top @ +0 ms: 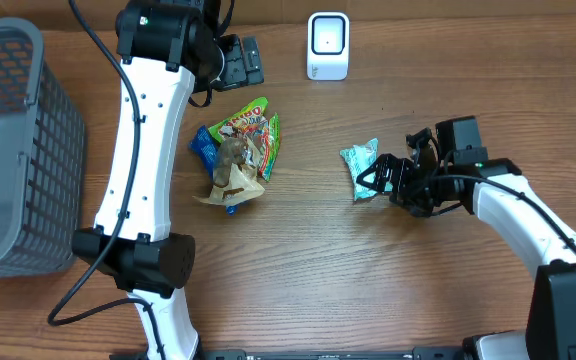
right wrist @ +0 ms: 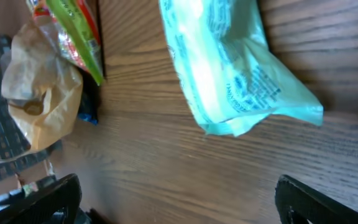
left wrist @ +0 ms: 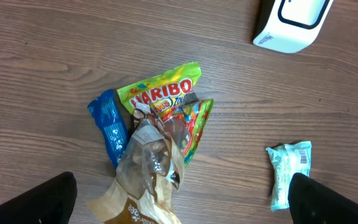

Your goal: Scan the item barcode

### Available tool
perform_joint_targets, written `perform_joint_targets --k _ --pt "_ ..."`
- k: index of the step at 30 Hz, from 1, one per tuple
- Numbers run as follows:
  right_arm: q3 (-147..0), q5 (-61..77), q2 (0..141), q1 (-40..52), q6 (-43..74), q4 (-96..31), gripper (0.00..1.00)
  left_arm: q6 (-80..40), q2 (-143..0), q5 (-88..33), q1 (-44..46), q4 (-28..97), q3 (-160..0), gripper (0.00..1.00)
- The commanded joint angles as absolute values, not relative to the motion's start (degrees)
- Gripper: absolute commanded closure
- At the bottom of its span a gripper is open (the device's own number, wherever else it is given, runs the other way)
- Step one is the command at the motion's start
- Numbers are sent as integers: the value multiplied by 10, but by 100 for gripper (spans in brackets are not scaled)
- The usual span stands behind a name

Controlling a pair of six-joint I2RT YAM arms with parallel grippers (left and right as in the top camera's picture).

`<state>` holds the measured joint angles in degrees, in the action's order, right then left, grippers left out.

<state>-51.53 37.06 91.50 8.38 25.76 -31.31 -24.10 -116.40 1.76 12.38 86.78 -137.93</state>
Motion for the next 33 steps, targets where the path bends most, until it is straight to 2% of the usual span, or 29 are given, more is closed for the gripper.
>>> perform_joint_targets --k 1,5,9,17,18,20,23,27,29,33 --pt "-492 324 906 85 303 -295 2 -247 -1169 15 128 867 -1378 0" --pt "-464 296 908 88 303 -230 12 -247 -1169 15 128 867 -1378 0" --pt "-457 250 921 89 314 -205 15 -247 -1169 15 128 867 -1378 0" --pt "-457 261 983 90 316 -130 25 -247 -1169 15 128 867 -1378 0" --pt "-457 248 986 89 316 -129 34 -247 -1169 15 128 867 -1378 0" --pt "-457 217 985 89 315 -131 40 -247 -1169 15 128 867 -1378 0" --pt "-457 173 985 82 290 -131 41 -247 -1169 15 128 867 -1378 0" --pt "-458 138 985 66 174 -127 32 -247 -1169 15 128 867 -1378 0" --pt "-458 108 985 60 125 -124 22 -247 -1169 15 128 867 -1378 0" --pt "-500 113 985 44 105 -148 18 -247 -1169 15 128 867 -1378 0"
